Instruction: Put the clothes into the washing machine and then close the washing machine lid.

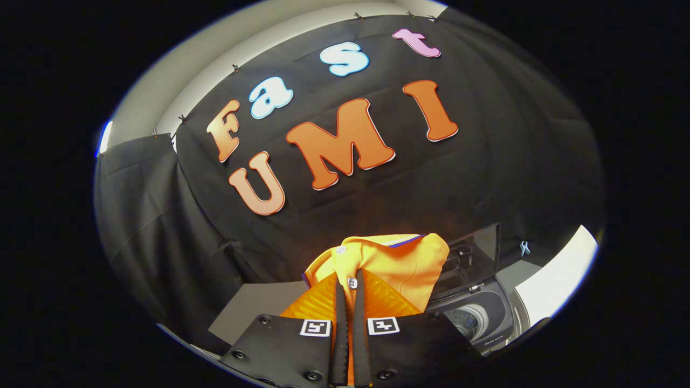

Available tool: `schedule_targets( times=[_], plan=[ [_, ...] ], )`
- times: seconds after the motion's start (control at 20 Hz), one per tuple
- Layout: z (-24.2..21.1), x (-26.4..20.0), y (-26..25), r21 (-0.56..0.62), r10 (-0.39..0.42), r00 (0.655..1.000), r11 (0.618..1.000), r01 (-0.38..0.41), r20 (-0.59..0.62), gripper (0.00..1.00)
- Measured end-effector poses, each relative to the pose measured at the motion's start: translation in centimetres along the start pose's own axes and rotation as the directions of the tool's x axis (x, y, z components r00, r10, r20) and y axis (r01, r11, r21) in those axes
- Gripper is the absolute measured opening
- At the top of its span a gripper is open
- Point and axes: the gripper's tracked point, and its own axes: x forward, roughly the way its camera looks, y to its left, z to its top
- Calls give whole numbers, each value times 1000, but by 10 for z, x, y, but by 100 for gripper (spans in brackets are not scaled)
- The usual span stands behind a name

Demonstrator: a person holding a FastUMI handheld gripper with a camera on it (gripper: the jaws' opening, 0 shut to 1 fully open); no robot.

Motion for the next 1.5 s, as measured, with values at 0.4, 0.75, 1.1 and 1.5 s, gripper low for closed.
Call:
schedule_targets(
  times=[0.4,0.75,1.1,1.5],
  plan=[
    [-152,50,-143,-13,-90,983,996,89,-159,11],
    [-234,96,-214,-26,-179,942,983,179,-285,12],
    [-293,118,-255,-32,-235,870,969,245,-434,12],
    [-324,127,-265,-106,-249,830,968,227,-499,12]
  ],
)
